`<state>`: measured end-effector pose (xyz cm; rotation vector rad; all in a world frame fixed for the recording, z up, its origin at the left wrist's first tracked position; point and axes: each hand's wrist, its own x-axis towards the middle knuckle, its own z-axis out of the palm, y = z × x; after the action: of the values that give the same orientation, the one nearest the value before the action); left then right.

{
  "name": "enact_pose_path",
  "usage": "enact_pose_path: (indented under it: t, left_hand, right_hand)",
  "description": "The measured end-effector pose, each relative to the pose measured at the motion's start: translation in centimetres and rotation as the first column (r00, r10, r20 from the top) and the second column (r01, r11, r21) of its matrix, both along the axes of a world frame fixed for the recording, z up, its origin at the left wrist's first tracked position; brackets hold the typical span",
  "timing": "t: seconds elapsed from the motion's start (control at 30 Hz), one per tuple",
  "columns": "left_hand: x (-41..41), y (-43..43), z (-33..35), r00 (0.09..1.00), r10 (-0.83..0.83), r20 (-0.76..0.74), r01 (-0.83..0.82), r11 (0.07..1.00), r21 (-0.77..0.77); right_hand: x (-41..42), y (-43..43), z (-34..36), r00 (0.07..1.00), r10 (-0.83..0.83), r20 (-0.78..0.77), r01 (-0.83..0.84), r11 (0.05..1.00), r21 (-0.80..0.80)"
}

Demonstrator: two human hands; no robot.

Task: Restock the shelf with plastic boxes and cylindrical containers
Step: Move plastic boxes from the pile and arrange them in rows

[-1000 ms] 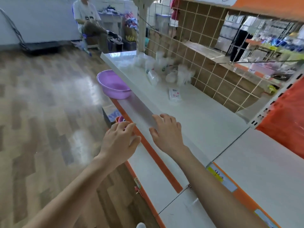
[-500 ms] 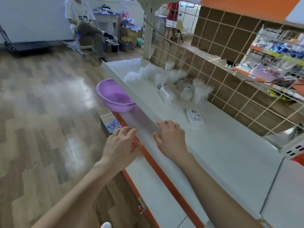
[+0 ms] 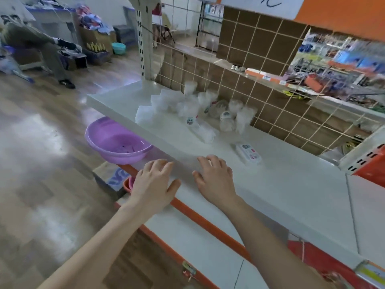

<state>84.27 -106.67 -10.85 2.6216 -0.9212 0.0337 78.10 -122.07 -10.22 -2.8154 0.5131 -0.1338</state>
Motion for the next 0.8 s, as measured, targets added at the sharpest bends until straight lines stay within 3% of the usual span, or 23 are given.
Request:
enact_pose_path:
  t: [0.53, 0.8]
  left_hand:
    - [10.1, -3.3, 0.4, 0.999, 0.042, -0.015, -0.043, 0.998, -0.049]
    - [16.3, -3.4, 0.0, 0.999, 0.044, -0.028, -0.045, 0.999, -0.020]
  right_hand:
    - [10.5, -2.6, 0.5, 0.994, 0.073, 0.087, -0.069, 0.997, -0.046]
    - [14.2, -2.1, -0.3, 0.997, 0.057, 0.042, -0.056, 0.998, -0.042]
